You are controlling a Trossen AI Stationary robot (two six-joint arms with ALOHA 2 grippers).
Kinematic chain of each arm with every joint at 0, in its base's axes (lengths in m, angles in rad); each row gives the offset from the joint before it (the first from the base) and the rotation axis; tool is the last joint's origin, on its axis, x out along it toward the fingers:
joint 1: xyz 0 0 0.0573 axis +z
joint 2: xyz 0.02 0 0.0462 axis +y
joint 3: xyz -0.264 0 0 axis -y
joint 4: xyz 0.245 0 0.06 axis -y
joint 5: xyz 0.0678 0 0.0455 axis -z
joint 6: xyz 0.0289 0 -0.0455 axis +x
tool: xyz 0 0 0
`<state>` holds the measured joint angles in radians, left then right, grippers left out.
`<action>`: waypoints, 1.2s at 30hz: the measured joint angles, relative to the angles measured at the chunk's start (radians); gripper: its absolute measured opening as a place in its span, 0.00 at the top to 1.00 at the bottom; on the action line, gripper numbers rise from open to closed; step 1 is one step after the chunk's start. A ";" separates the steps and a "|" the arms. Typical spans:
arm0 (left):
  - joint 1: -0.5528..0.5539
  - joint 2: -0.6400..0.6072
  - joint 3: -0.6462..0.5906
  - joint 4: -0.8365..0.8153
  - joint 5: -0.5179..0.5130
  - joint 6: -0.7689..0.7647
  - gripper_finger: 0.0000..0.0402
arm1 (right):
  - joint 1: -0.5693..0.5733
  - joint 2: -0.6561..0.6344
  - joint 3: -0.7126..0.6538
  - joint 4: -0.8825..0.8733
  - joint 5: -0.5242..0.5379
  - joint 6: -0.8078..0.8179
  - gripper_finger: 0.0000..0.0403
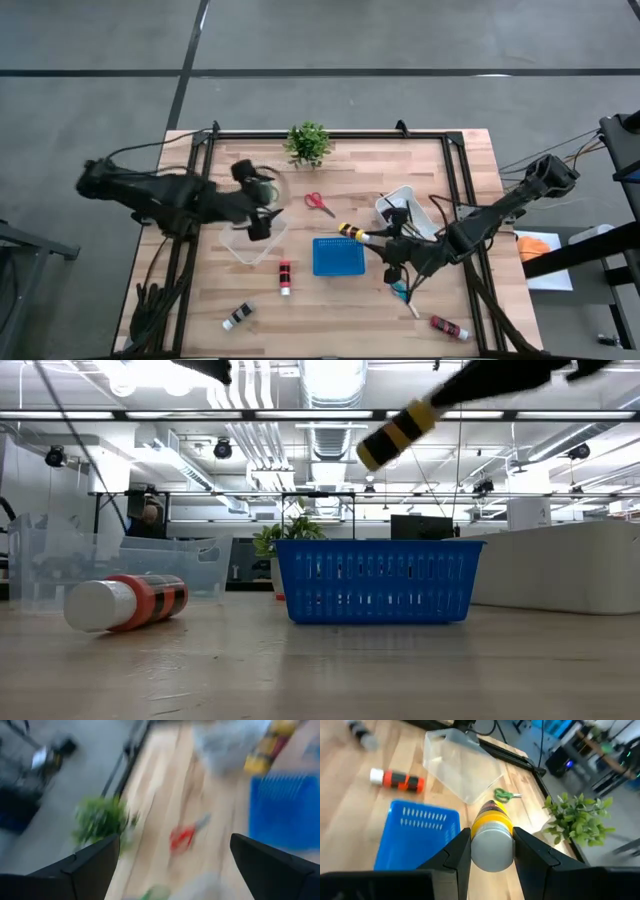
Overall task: Pick & Place Paint Supplies
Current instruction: Put the yellow paint bottle in the blue bin
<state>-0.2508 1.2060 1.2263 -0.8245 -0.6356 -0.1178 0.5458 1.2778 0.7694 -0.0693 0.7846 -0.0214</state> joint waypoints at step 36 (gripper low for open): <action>-0.284 -0.319 -0.712 1.322 0.313 0.187 0.05 | -0.321 0.435 0.831 -1.038 -0.738 0.485 0.72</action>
<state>-0.5351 0.8869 0.5145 0.4974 -0.3225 0.0689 0.2246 1.7126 1.6001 -1.1076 0.0469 0.4632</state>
